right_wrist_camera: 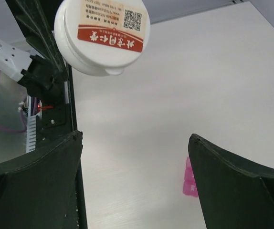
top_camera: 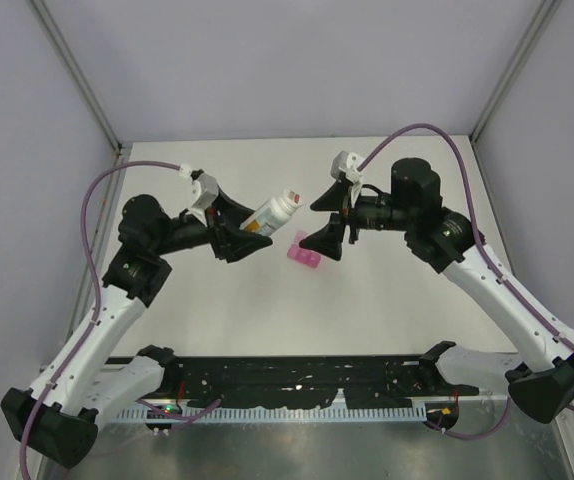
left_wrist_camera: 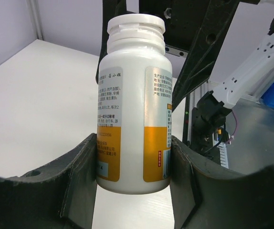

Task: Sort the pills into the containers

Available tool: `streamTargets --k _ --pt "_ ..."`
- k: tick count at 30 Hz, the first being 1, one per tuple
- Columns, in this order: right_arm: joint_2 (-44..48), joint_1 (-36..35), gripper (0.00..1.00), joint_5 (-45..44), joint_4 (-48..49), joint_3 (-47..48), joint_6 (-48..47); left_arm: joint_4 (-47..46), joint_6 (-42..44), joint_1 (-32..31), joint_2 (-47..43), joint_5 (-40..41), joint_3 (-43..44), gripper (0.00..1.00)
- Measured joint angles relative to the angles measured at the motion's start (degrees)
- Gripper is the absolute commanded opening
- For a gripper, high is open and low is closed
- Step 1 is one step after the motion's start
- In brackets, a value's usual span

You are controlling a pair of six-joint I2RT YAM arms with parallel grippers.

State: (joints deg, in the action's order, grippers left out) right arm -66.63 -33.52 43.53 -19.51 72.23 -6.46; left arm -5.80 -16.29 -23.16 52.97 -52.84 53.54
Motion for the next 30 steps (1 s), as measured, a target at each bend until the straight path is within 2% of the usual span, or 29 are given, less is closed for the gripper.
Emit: streamTargets --k 5,13,22,30 --pt "1.7 0.7 0.95 -5.6 -0.3 -4.4 -3.5 1.6 5.1 0.0 -1.0 2.0 -4.0 0.00" --pt "-1.8 1.9 0.95 -13.8 2.4 -9.9 -4.8 1.1 10.7 0.0 -2.8 6.1 -13.2 0.00" --pt "-8.4 2.2 0.96 -22.3 7.8 -15.8 -7.2 -7.5 12.9 0.0 -3.1 12.8 -24.8 0.00" --pt "-15.3 2.2 0.96 -25.1 11.2 -16.8 -8.6 -15.2 13.9 0.0 0.6 18.2 -29.6 0.00"
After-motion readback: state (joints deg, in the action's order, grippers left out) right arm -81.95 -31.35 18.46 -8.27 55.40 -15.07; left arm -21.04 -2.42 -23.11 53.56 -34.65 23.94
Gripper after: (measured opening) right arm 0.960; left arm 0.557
